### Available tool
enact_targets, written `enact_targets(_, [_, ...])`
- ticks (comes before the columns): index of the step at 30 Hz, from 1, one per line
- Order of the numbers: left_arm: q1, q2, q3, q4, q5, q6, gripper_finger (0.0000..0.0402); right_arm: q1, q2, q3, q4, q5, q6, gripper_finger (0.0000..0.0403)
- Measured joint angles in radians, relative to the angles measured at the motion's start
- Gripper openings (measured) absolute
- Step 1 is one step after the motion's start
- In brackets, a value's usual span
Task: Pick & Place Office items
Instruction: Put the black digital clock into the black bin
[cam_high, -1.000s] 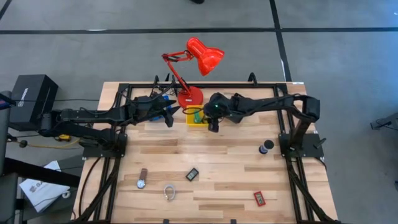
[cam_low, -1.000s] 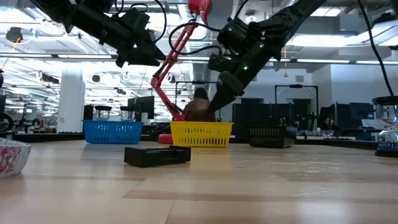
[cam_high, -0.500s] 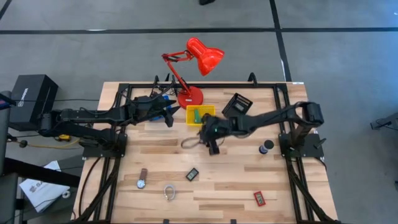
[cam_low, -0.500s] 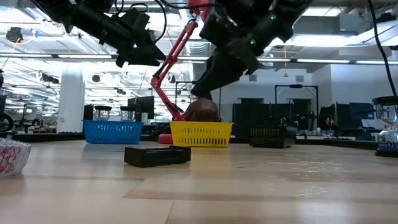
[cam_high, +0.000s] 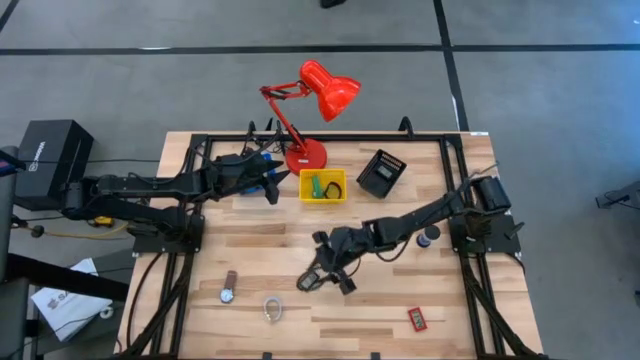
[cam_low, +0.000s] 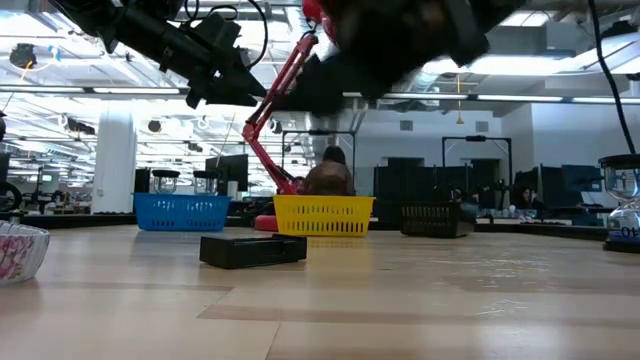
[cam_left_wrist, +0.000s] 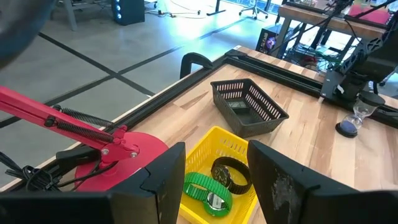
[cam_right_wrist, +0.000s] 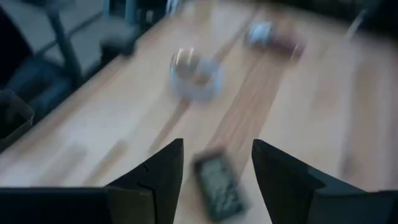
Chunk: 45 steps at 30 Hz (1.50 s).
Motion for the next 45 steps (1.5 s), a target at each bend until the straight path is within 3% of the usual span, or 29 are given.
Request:
enact_targets(3, [0.0, 0.0, 0.0, -0.001, 0.0, 0.0, 0.0167, 0.014, 0.06, 0.019, 0.099, -0.006, 0.009, 0.0182])
enact_targets(7, [-0.009, 0.0, 0.0, -0.007, 0.0, -0.034, 0.0167, 0.023, 0.157, 0.055, 0.103, -0.009, 0.03, 0.0182])
enact_targets(16, [-0.06, 0.0, 0.0, 0.01, 0.0, -0.048, 0.0167, 0.016, 0.29, 0.184, -0.041, -0.01, 0.053, 0.0182])
enact_targets(21, [-0.063, 0.0, 0.0, 0.022, 0.0, -0.047, 0.0167, 0.007, 0.296, 0.231, -0.131, -0.013, 0.044, 0.0182])
enact_targets(36, [-0.062, 0.0, 0.0, 0.029, 0.0, -0.046, 0.0167, 0.007, 0.283, 0.234, -0.176, -0.01, -0.01, 0.0183])
enact_targets(45, [-0.062, 0.0, 0.0, 0.03, 0.0, -0.046, 0.0167, 0.009, 0.282, 0.297, -0.26, -0.008, -0.034, 0.0225])
